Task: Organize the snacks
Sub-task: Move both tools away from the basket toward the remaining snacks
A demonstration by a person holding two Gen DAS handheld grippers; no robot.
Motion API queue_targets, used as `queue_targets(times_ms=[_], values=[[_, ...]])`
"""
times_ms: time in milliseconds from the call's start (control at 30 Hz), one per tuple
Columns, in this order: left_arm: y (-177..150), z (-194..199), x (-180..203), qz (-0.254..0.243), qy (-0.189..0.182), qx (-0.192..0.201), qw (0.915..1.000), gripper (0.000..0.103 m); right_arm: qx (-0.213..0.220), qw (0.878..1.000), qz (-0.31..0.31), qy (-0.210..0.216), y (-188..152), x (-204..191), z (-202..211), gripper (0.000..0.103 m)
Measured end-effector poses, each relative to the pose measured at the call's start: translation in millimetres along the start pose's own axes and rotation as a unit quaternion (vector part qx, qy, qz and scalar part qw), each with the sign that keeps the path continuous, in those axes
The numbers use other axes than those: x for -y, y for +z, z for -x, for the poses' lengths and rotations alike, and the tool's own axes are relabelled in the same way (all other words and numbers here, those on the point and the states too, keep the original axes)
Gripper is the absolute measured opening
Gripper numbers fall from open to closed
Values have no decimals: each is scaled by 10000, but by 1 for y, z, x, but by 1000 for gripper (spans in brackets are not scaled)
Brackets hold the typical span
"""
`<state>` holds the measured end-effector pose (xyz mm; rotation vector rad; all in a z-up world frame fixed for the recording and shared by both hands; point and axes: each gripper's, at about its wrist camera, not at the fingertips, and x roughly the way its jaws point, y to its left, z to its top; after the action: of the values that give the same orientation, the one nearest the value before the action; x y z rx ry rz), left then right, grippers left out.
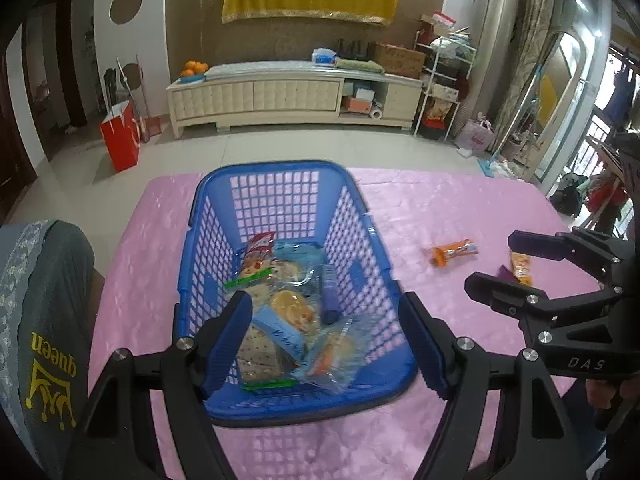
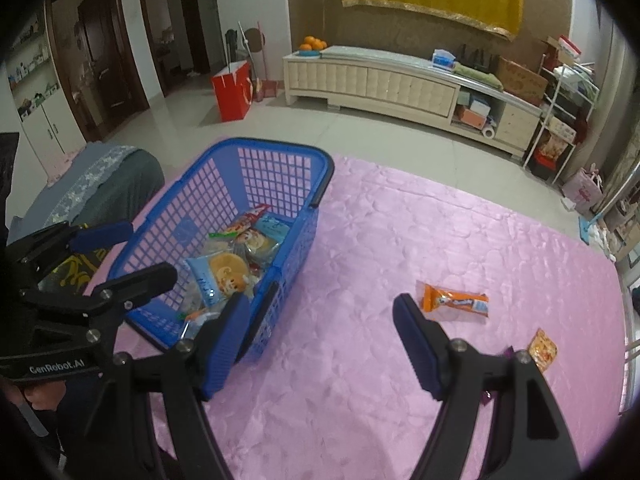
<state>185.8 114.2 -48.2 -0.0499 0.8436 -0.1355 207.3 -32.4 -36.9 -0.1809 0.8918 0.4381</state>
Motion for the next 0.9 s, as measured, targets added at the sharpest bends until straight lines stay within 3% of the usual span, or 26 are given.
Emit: queue_targets(times_ms=[300, 533, 900], values=[[5, 20, 55, -364, -184, 161, 9990, 74, 326, 9992, -208, -138, -18, 35, 51, 78], [10, 20, 107, -706, -549, 278, 9956, 74, 416, 9968, -608, -326, -41, 79, 74, 78], [16, -21, 190, -1274, -935, -101, 9874, 74, 318, 9895, -1266, -615, -81, 158, 85, 78]])
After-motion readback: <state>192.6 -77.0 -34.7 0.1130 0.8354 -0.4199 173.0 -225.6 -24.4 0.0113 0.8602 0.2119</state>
